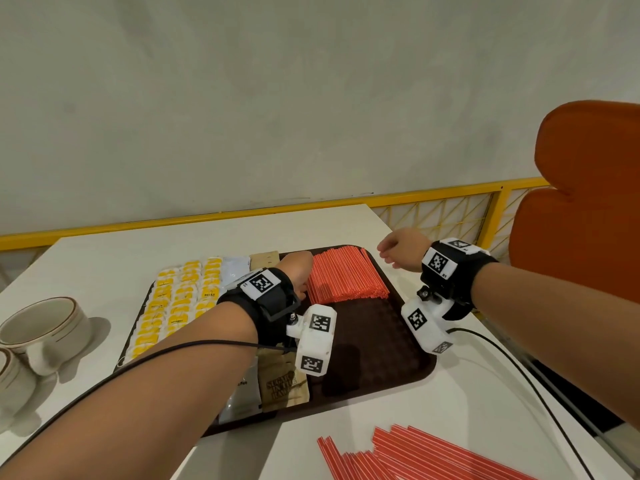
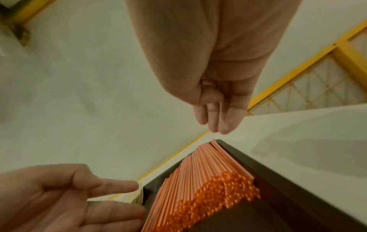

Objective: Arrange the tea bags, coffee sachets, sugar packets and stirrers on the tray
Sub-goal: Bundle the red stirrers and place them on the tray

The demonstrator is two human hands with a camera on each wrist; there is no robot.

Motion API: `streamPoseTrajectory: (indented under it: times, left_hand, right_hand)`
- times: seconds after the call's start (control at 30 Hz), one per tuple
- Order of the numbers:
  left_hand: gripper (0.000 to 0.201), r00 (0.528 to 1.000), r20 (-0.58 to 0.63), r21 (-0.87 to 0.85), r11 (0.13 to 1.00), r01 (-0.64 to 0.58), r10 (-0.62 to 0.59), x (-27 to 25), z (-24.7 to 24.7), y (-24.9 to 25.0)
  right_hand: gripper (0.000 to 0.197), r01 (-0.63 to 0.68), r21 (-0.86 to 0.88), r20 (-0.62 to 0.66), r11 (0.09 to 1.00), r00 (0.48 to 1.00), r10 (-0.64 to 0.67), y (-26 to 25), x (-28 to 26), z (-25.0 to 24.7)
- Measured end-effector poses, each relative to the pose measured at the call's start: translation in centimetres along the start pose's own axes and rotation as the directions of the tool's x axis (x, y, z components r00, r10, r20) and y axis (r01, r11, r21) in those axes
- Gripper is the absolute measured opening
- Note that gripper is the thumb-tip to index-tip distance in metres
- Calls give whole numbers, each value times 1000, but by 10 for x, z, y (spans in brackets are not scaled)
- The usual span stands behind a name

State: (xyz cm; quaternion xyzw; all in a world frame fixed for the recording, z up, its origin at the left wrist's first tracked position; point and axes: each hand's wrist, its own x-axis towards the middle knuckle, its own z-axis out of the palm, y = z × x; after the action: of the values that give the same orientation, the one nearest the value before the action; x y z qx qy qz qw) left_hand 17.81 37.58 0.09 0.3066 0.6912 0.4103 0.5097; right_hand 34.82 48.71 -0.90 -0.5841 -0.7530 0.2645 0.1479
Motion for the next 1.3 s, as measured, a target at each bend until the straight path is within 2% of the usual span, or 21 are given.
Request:
streamPoseTrajectory:
  times: [0.1,0.23,0.37,0.5,0.63,0.73,0.83,0.97,1.17,1.3]
  left_hand:
    - [38,1000,6,-6,1000,0,0,1,0,3]
    - [40,1000,8,37,999,-7,7,5,2,4]
    - [39,1000,7,16,1000,-2,2,7,4,5]
    - [36,1000,-23,-14,1000,12,-12,13,4,4]
    - [38,999,-26,-28,999,19,-20,15,1,2]
    - [38,999,-25,-39,999,21,-22,14,2,1]
    - [36,999,-45,-72,997,21,-25,13,3,2]
    - [35,999,-32,-87,996,28,-31,16,1,1]
    - [28,1000,-9,-64,998,20,-21,19,0,1]
    - [37,1000,-6,-24,1000,-7,7,18,1,-1]
  right_hand:
    - [43,14,-155,61,988,998,-4,-4,-5,11]
    - [34,81,-219,131,972,990,-53,-9,-4,27]
    - [35,93,-202,170,975,984,-59,-13,-3,31]
    - [34,83,-211,138,974,989,-54,-13,1,27]
    - [55,36,-224,101,974,995,-14,-12,-2,12]
    - [61,26,-216,133,976,991,3,-8,-2,11]
    - [51,41,-216,167,976,986,-4,-11,-1,19]
    - [40,61,-189,150,980,988,-33,-13,5,28]
    - [61,47,-173,142,984,990,-22,-9,7,23]
    - [57,51,-185,168,981,986,-20,-8,4,21]
